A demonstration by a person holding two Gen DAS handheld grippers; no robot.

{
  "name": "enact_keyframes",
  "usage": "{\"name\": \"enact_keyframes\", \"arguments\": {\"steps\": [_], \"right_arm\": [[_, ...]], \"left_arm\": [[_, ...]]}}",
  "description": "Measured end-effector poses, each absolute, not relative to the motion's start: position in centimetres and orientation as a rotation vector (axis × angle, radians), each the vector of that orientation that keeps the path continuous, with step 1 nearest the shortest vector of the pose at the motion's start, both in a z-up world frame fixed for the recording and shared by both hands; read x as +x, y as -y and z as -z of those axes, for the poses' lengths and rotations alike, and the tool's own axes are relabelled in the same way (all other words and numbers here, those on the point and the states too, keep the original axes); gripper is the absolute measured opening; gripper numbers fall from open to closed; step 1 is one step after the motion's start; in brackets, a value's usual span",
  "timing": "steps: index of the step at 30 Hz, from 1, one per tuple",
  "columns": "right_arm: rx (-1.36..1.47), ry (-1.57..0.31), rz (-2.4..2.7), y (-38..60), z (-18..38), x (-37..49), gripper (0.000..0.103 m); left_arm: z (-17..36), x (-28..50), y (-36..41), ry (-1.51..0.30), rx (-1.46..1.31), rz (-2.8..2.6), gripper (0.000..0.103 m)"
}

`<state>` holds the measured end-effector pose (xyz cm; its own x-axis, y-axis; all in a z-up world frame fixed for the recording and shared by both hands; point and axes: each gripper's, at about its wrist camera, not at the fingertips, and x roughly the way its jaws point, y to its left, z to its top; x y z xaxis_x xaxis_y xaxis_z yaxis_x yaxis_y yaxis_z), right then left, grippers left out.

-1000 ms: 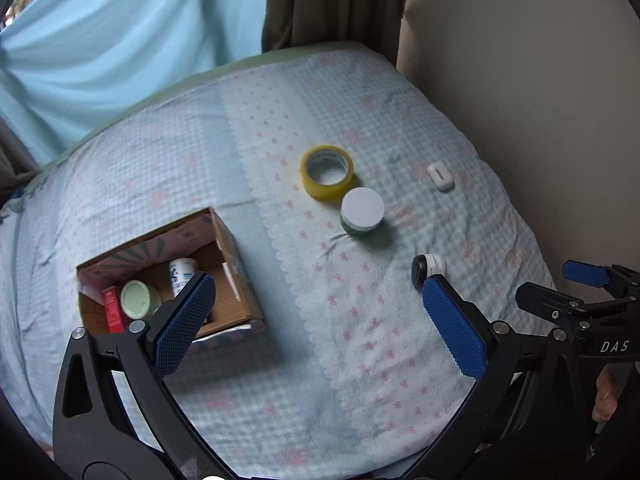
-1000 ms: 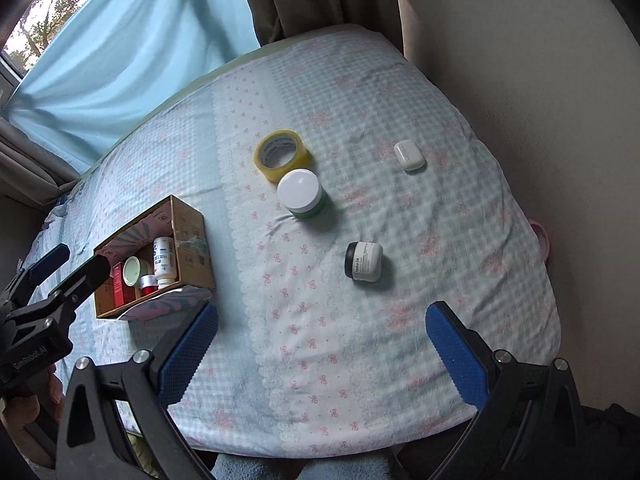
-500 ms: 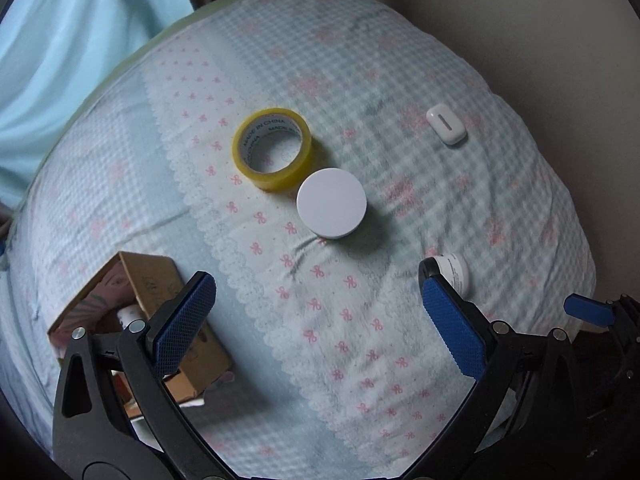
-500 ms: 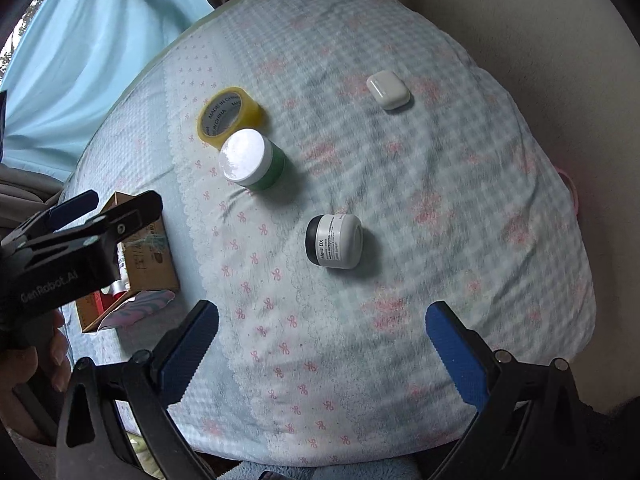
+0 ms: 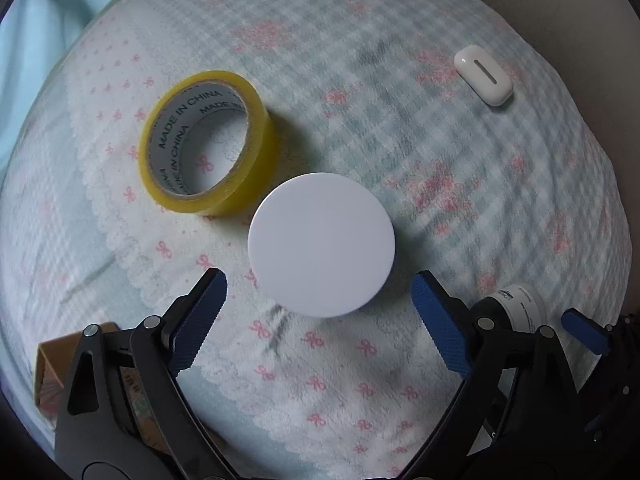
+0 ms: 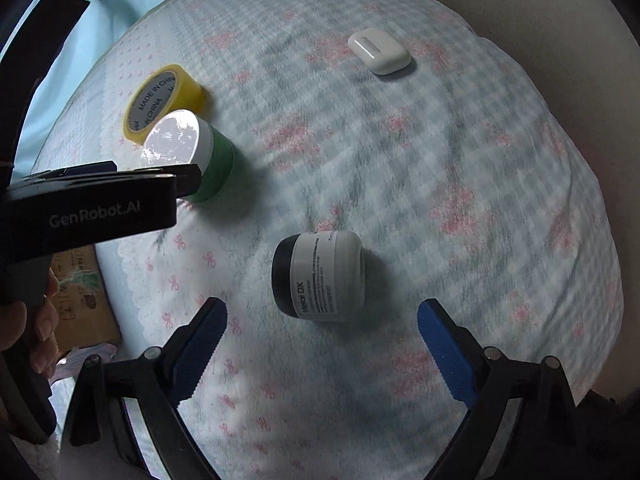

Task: Organize rigid objects
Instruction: 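Grasp the white-lidded green jar with the left tool while the right tool grasps the black-and-white jar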

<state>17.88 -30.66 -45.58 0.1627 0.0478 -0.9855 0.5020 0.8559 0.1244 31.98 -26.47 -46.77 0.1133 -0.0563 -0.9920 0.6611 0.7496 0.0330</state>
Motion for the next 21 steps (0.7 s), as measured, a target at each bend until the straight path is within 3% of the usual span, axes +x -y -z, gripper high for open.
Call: {"name": "enact_keyframes", "arguments": {"steps": [3, 9, 13, 21], "right_arm": [[0.474, -1.380, 0.369, 30.2, 47.4, 18.3, 0.081], [0.473, -1.411, 0.415, 29.7, 50.0, 19.2, 0.072], [0.449, -1.414, 0.437, 29.9, 50.3, 19.8, 0.050], [0.444, -1.433, 0.431, 30.4, 50.6, 20.8, 0.050]], "left_arm": [[48.4, 32.4, 26.8, -1.375, 0.555, 0.581, 0.090], [50.0, 33.1, 27.1, -1.388, 0.535, 0.586, 0.082], [50.7, 33.6, 27.8, -1.400, 0.524, 0.581, 0.069], [51.0, 34.6, 27.7, -1.396, 0.501, 0.580, 0.068]]}}
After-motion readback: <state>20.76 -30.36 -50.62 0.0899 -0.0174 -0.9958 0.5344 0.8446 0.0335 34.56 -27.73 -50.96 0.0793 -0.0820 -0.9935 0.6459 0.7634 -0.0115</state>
